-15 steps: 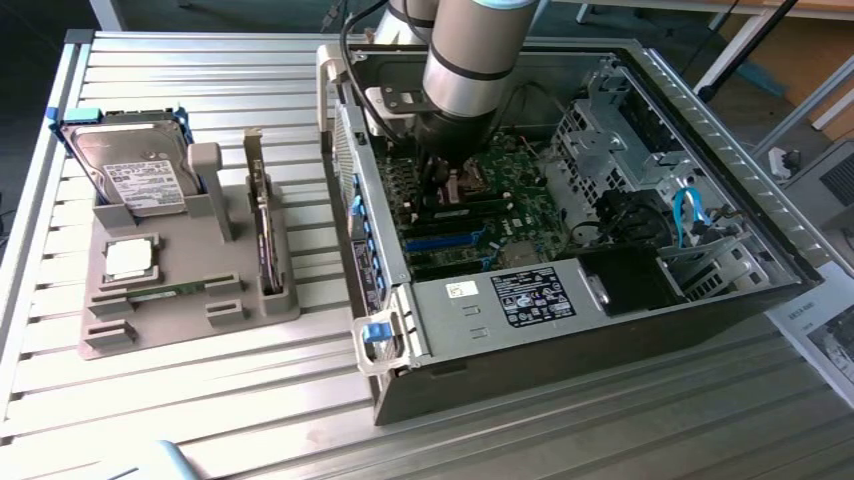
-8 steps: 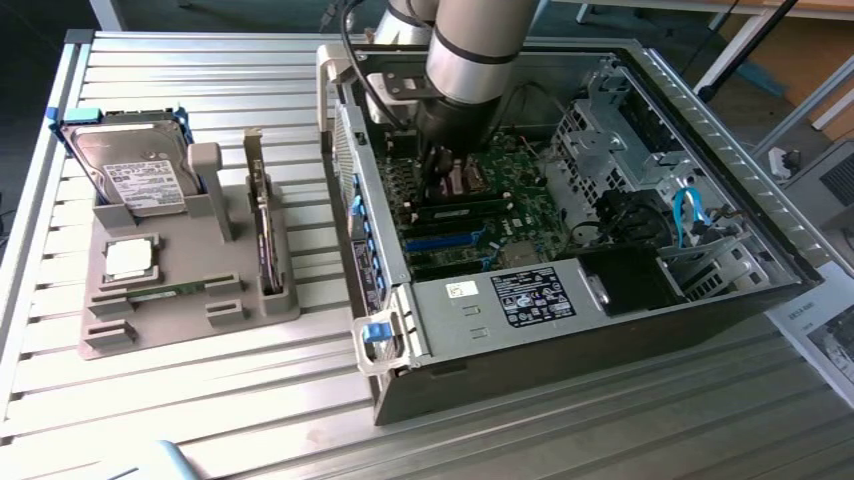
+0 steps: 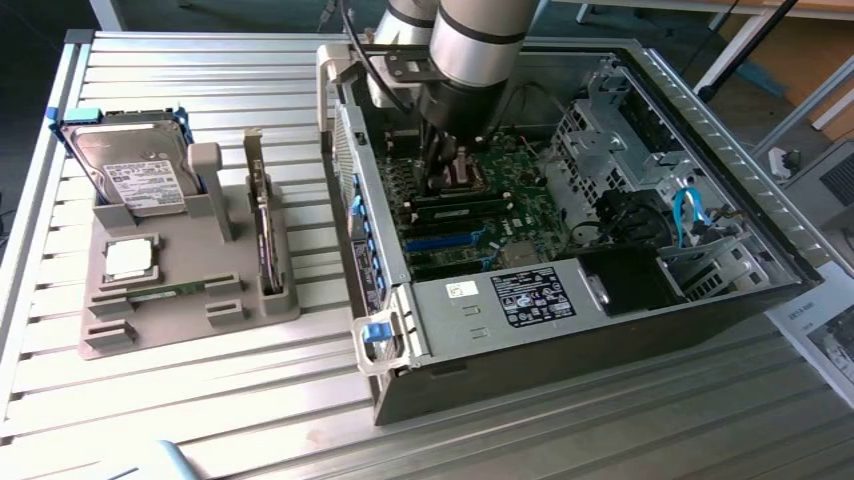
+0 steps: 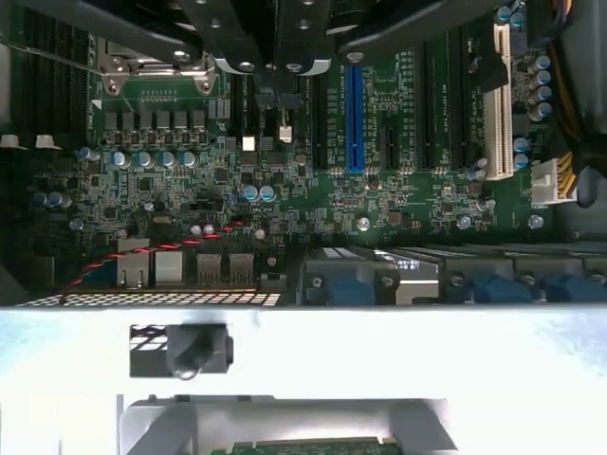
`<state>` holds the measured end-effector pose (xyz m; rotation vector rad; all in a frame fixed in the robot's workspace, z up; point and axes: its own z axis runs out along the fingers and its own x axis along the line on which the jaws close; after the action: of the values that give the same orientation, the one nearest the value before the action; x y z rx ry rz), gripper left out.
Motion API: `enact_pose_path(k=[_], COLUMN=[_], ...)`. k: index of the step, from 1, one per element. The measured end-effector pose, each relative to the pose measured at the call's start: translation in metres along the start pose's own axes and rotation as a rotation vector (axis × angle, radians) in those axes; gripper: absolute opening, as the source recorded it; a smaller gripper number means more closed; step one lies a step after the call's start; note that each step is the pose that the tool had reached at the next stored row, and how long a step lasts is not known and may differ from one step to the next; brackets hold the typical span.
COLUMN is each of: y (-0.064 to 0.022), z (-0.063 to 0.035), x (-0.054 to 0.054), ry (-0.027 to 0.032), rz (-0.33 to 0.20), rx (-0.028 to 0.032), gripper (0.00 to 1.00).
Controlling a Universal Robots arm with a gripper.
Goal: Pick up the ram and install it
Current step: 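Press down the ram until it locks into place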
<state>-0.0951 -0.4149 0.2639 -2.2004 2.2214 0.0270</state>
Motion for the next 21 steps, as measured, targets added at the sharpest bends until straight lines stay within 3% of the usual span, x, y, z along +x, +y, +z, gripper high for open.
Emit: enact_pose_path(k=[21], y=[0.0001], z=[-0.0492], x=[-0.001], ry=[0.0001], rz=[0.000], rx=[-0.0001], gripper=[0.10])
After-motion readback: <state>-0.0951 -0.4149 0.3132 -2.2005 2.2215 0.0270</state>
